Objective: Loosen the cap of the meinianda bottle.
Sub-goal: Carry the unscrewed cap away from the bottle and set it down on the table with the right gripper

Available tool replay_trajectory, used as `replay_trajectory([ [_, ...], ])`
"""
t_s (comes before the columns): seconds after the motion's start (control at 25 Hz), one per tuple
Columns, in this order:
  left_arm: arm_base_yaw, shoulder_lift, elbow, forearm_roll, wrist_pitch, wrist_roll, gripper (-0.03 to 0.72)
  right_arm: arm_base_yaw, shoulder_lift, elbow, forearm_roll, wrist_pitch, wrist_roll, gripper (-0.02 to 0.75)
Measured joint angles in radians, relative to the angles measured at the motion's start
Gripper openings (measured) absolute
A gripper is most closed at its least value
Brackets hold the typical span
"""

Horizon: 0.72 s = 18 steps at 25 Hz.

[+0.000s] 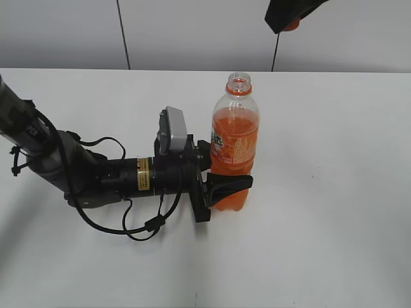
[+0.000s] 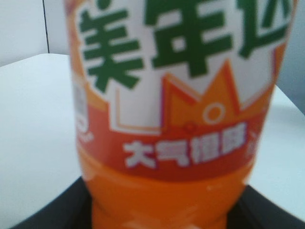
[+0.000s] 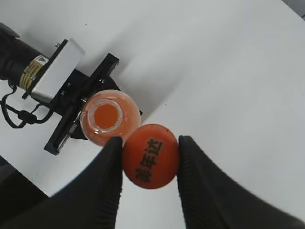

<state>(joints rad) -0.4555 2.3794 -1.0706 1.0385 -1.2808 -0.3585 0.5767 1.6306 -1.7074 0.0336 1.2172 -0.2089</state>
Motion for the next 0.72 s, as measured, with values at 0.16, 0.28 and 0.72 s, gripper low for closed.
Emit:
replay_trajectory([
  [0.16,0.000,0.000,0.000,0.000,0.000,0.000,0.384,-0.095,0.000,0.001,0.042,-0.001,0.045,0.266],
  [0.28,0.000,0.000,0.000,0.000,0.000,0.000,0.384,-0.209,0.000,0.031,0.065,-0.001,0.053,0.266],
  [0.72,0.000,0.000,0.000,0.000,-0.001,0.000,0.384,-0.435,0.031,0.497,0.126,-0.340,0.051,0.266],
])
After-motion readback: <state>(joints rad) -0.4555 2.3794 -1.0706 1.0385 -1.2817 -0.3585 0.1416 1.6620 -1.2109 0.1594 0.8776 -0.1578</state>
